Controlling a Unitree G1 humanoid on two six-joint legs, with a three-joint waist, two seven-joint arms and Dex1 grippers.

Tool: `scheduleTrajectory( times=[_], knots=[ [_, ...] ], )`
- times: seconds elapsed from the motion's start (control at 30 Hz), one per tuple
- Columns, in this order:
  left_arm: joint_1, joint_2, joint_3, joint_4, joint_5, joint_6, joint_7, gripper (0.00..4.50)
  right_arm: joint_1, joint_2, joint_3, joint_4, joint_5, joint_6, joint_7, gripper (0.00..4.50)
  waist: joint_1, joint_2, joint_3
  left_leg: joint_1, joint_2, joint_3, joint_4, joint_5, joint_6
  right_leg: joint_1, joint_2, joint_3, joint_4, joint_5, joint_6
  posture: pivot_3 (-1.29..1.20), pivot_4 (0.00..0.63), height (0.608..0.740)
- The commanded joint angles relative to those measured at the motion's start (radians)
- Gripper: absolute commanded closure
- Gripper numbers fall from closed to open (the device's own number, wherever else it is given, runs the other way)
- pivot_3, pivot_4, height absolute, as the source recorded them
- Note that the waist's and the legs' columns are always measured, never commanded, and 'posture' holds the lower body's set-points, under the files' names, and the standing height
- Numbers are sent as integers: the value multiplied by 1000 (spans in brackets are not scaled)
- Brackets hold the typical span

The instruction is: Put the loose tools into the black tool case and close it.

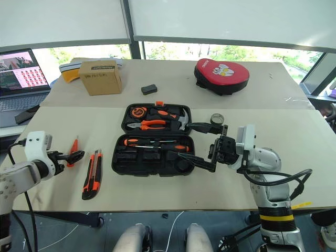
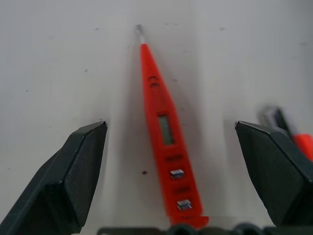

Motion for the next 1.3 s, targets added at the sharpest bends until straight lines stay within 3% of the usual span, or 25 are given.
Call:
scheduleTrajectory(
  times=[0.03, 0.07, 0.2, 0.37, 0.5, 0.63, 0.83, 0.93, 1.07, 1.3],
  knots=[
    [-50, -21, -56, 61, 80, 11, 23, 531, -1, -6, -9, -25, 11, -6, -7, 0, 3, 0, 0, 0, 0, 0, 0, 0, 0, 0, 0, 0, 0, 0, 0, 0, 150, 740],
    [-55, -28, -67, 75, 99, 13, 30, 695, 3, -7, -10, -28, 11, -8, -7, 0, 5, 0, 0, 1, -1, 0, 0, 0, 0, 1, 0, 0, 0, 0, 0, 0, 150, 740],
    [-59, -61, -61, 85, 117, 29, 9, 2303, 6, -9, -10, -32, 11, -6, -12, 0, 12, 1, 0, 3, -1, 1, 0, 0, 0, 3, -1, 1, 0, 0, 0, 0, 150, 740],
    [-37, -72, -32, 74, 147, 9, -18, 3997, 9, -16, -10, -36, 8, -6, -10, 0, 16, 1, -1, 5, -1, 1, 0, 0, 0, 5, -3, 1, 0, 0, 0, 0, 150, 740],
    [-1, -46, 17, 24, 147, -137, -143, 4041, 25, -40, -21, -51, 11, 1, -4, 0, 16, 1, -1, 5, -1, 1, 0, 0, 0, 4, -3, 1, 0, 0, 0, 0, 150, 740],
    [41, 49, 13, -4, 149, -378, -447, 4041, 44, -84, -46, -69, 26, 16, -6, 0, 16, 0, 0, 1, 0, 1, 0, 0, 0, 0, -4, 1, 0, 0, -1, 0, 150, 740],
    [-40, 230, -230, -64, 184, -623, -954, 4041, 125, -241, -116, -81, 64, 105, 46, 0, 29, 2, 1, -3, -1, 1, -1, -1, -3, -2, -15, -3, -3, -1, -4, 0, 150, 740],
    [-158, 217, -403, -68, 241, -628, -1051, 4041, 144, -263, -123, -86, 56, 112, 44, 0, 26, 2, 1, -3, -3, 4, -1, -1, 2, 0, -17, -1, -5, 0, -4, 0, 150, 740],
    [-304, 160, -593, -17, 364, -633, -1082, 4041, 158, -264, -117, -105, 48, 118, 32, 0, 19, 2, 1, -5, -3, 6, 1, 0, 5, -1, -1, 1, -6, 2, 1, 0, 150, 740],
    [-484, 56, -764, 213, 587, -771, -1103, 4041, 191, -253, -116, -145, 45, 122, -2, 0, 24, 1, 2, -5, -1, 11, 2, 1, 4, -1, 5, 2, -4, 2, 2, 0, 150, 740]
  ],
)
